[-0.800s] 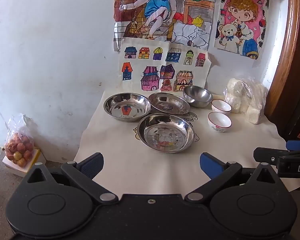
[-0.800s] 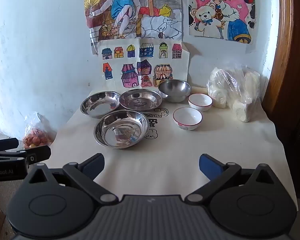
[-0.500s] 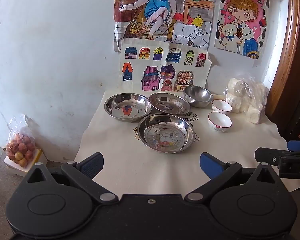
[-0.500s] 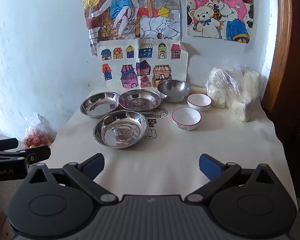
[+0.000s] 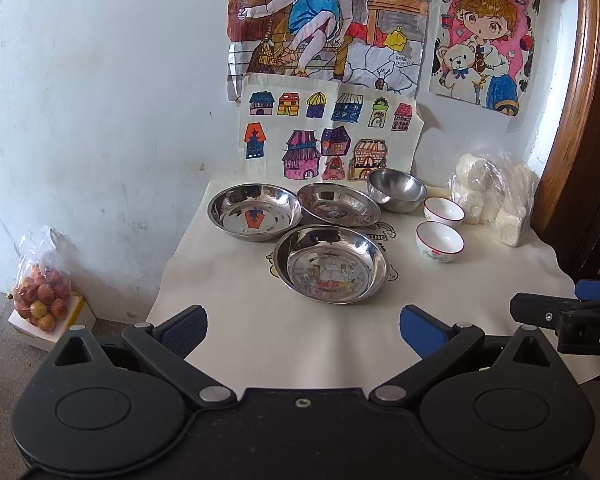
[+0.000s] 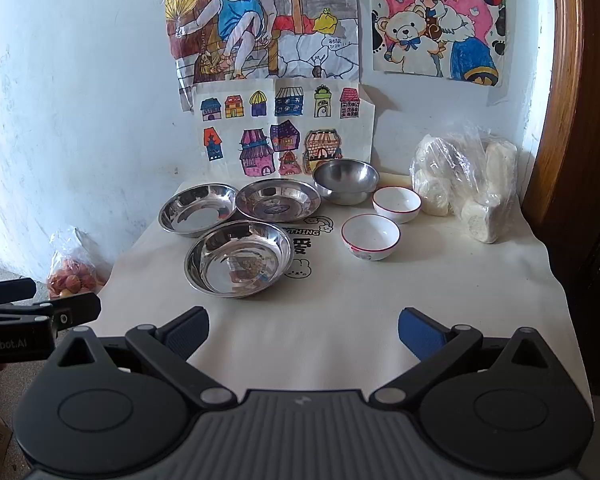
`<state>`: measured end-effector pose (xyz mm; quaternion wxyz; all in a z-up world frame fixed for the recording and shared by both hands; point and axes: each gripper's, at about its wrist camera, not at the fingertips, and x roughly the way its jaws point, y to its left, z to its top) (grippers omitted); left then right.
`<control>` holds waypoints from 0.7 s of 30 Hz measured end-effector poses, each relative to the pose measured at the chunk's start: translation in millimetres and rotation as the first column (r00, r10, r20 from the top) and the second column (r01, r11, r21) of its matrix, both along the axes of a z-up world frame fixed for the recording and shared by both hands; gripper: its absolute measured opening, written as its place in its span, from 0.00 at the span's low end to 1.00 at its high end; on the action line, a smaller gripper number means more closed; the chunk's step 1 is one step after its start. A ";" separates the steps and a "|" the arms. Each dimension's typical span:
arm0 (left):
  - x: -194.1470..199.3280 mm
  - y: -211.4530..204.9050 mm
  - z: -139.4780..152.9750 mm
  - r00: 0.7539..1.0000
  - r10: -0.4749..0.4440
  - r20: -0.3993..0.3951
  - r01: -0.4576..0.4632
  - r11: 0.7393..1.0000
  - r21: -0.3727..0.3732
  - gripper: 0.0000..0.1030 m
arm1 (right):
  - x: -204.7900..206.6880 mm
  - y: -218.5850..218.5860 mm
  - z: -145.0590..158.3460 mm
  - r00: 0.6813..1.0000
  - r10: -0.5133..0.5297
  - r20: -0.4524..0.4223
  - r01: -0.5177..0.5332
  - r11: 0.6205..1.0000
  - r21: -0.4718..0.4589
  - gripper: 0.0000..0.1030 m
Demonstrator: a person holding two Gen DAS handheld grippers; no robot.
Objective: Organize plates and bowls
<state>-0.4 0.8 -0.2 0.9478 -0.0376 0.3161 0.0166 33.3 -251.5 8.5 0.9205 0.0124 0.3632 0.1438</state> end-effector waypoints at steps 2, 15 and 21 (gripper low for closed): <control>0.7 0.0 -4.5 1.000 0.000 -0.002 0.000 1.000 -0.002 0.99 | 0.2 -1.0 0.6 1.000 0.000 -0.001 0.000 1.000 0.000 1.00; 0.5 -1.3 -4.4 1.000 0.001 -0.004 -0.001 1.000 0.001 0.99 | 1.6 -1.1 -0.9 1.000 -0.003 -0.001 0.003 1.000 0.000 1.00; 0.5 -1.6 -4.7 1.000 0.001 -0.006 -0.001 1.000 0.000 0.99 | 3.1 -1.7 -1.2 1.000 -0.003 -0.003 0.003 1.000 0.000 1.00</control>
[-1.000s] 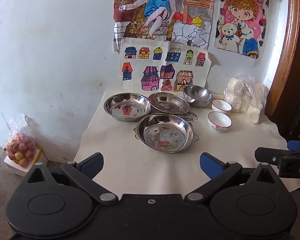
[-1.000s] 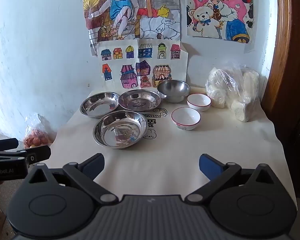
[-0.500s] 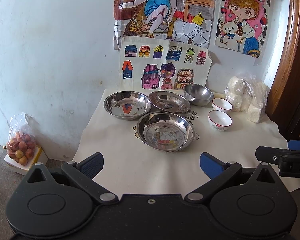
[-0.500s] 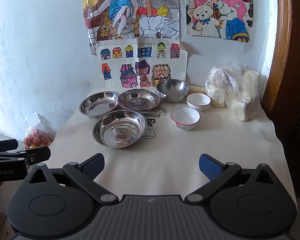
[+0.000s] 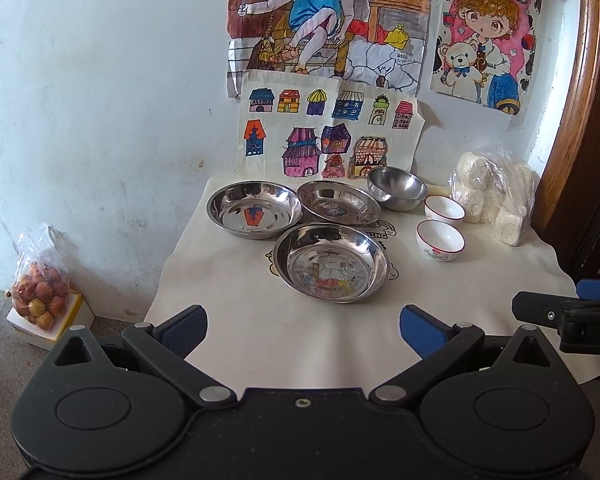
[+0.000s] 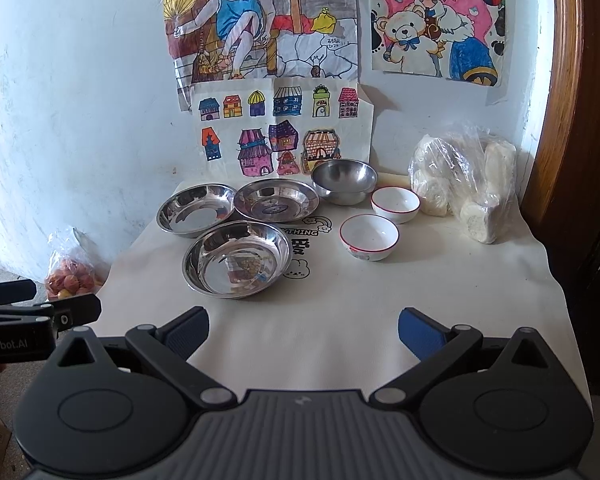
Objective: Organize plates and bowls
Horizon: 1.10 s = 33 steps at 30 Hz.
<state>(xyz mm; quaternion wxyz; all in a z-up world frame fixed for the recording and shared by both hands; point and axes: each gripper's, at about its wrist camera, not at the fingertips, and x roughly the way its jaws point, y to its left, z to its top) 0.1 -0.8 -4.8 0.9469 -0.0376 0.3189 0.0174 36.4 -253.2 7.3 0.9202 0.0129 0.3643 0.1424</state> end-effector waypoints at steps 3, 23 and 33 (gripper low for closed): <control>0.2 -0.2 0.6 1.000 0.000 0.000 0.000 1.000 0.001 0.99 | -0.2 0.7 0.0 1.000 0.000 0.000 0.000 1.000 0.001 1.00; 6.8 -0.9 -14.3 1.000 0.002 -0.012 -0.002 1.000 -0.013 0.99 | 3.3 0.4 -1.6 1.000 -0.008 -0.001 0.008 1.000 -0.012 1.00; 6.8 -3.3 -16.2 1.000 0.002 -0.017 -0.003 1.000 -0.015 0.99 | 4.4 -0.5 -1.8 1.000 -0.008 -0.008 0.008 1.000 -0.013 1.00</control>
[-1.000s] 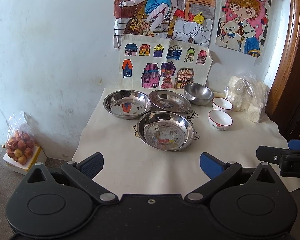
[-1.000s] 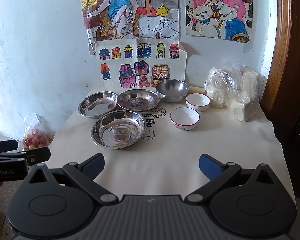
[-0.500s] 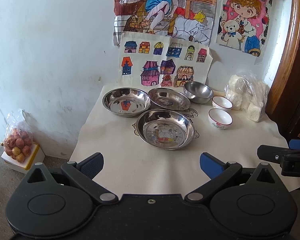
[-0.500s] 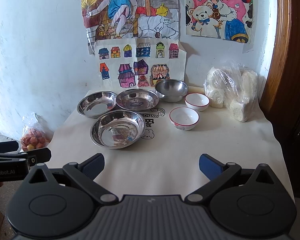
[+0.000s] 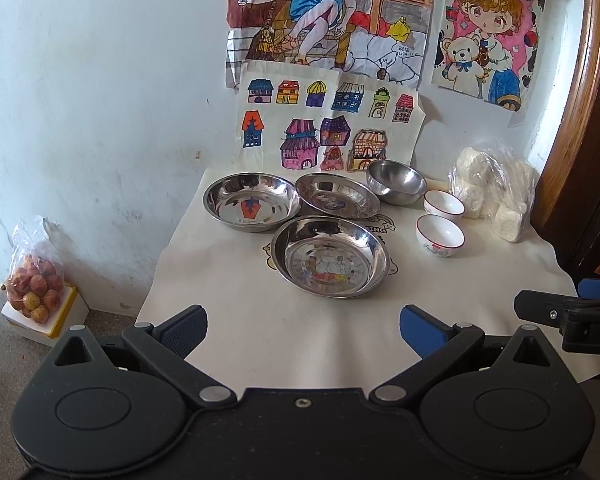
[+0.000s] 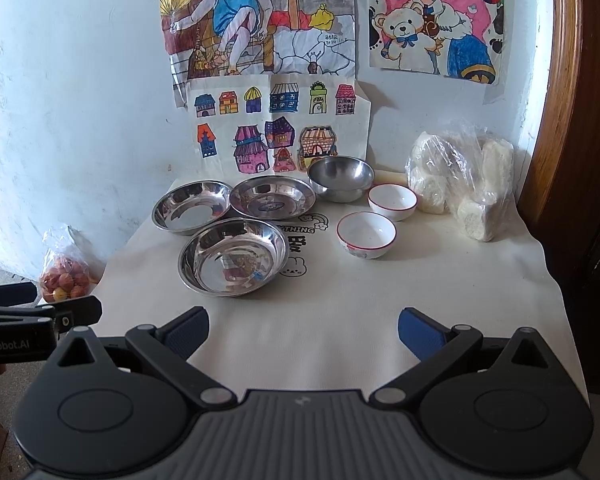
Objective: Organize plates and bowls
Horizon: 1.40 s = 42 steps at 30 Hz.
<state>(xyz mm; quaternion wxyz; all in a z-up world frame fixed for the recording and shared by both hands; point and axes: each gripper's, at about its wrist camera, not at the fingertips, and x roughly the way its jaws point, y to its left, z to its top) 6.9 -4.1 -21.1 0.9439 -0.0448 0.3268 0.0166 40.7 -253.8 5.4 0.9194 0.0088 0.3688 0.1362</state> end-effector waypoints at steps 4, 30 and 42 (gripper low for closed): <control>1.2 -1.3 -0.6 1.000 -0.001 -0.007 0.001 1.000 -0.002 0.99 | 0.7 -0.4 -0.8 1.000 -0.004 -0.004 0.004 1.000 -0.002 1.00; 63.5 15.6 -20.3 0.980 0.098 -0.174 -0.107 0.993 -0.041 0.99 | 58.4 7.5 -29.4 0.995 0.022 -0.102 -0.024 1.000 -0.018 1.00; 134.3 20.1 -29.1 0.912 0.296 -0.283 -0.328 0.942 -0.072 0.99 | 151.6 13.9 -48.5 0.965 0.215 -0.149 -0.223 0.974 -0.032 1.00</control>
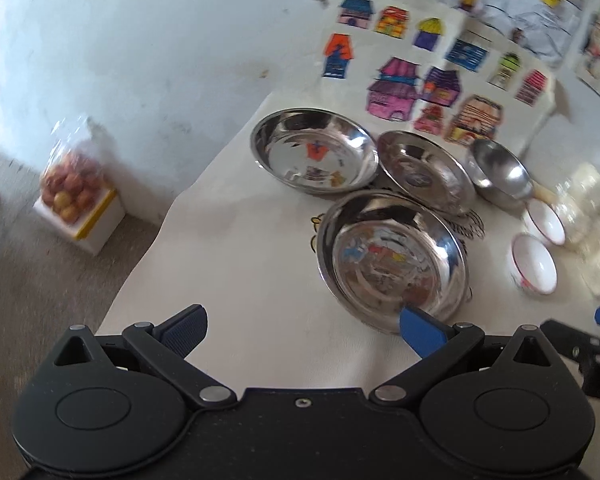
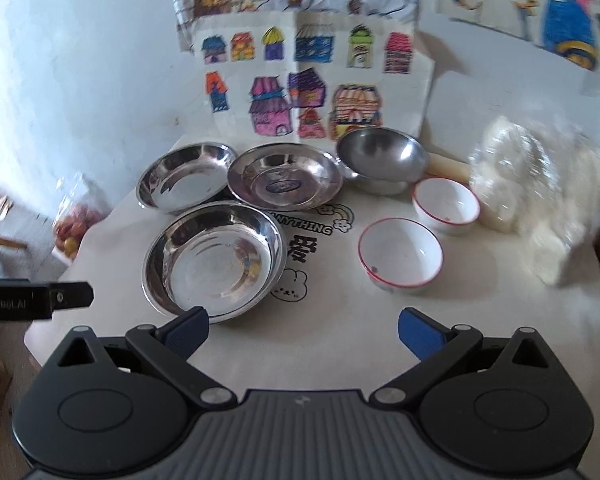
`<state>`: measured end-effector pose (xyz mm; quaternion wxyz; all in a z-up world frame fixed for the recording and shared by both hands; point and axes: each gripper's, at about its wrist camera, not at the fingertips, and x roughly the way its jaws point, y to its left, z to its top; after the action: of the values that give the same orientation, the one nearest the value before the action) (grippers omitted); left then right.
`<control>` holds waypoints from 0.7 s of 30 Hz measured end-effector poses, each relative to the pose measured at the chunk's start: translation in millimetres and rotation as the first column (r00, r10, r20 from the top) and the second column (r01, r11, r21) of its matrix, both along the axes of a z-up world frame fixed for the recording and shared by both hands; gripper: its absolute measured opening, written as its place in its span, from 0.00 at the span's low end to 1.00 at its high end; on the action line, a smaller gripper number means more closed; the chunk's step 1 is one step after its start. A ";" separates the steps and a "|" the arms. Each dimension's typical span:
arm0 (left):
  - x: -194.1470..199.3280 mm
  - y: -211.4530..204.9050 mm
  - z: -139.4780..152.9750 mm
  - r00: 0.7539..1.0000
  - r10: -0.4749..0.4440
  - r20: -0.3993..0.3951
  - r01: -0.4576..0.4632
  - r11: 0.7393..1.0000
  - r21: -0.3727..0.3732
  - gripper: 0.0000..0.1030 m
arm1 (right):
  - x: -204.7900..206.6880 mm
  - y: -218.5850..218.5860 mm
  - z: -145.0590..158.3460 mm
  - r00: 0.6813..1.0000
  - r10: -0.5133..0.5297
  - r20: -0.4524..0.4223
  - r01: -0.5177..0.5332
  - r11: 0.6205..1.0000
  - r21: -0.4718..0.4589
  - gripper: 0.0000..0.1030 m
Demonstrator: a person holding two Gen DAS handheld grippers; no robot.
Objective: Organize plates and bowls
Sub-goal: 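Move both grippers to a steel plate and close them on its rim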
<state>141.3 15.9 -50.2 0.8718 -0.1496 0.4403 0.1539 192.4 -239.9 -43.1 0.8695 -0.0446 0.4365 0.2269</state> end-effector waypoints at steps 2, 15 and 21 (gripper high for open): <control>5.7 3.1 0.0 1.000 0.031 -0.005 -0.031 1.000 -0.003 0.99 | 9.0 0.4 -0.7 0.999 0.037 -0.003 -0.037 0.999 0.006 1.00; 57.8 56.5 5.3 0.997 0.068 -0.026 -0.068 0.998 0.000 0.99 | 63.2 33.9 -12.2 0.992 0.120 -0.043 -0.115 0.988 0.104 1.00; 101.0 94.4 4.8 0.998 -0.048 -0.035 0.049 0.997 0.053 0.99 | 75.6 63.1 -18.6 0.993 0.115 -0.041 -0.109 0.986 0.125 1.00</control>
<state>242.3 110.4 -45.4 0.8714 -0.1126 0.4543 0.1471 268.0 -176.8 -61.6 0.8457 -0.0100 0.4392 0.3029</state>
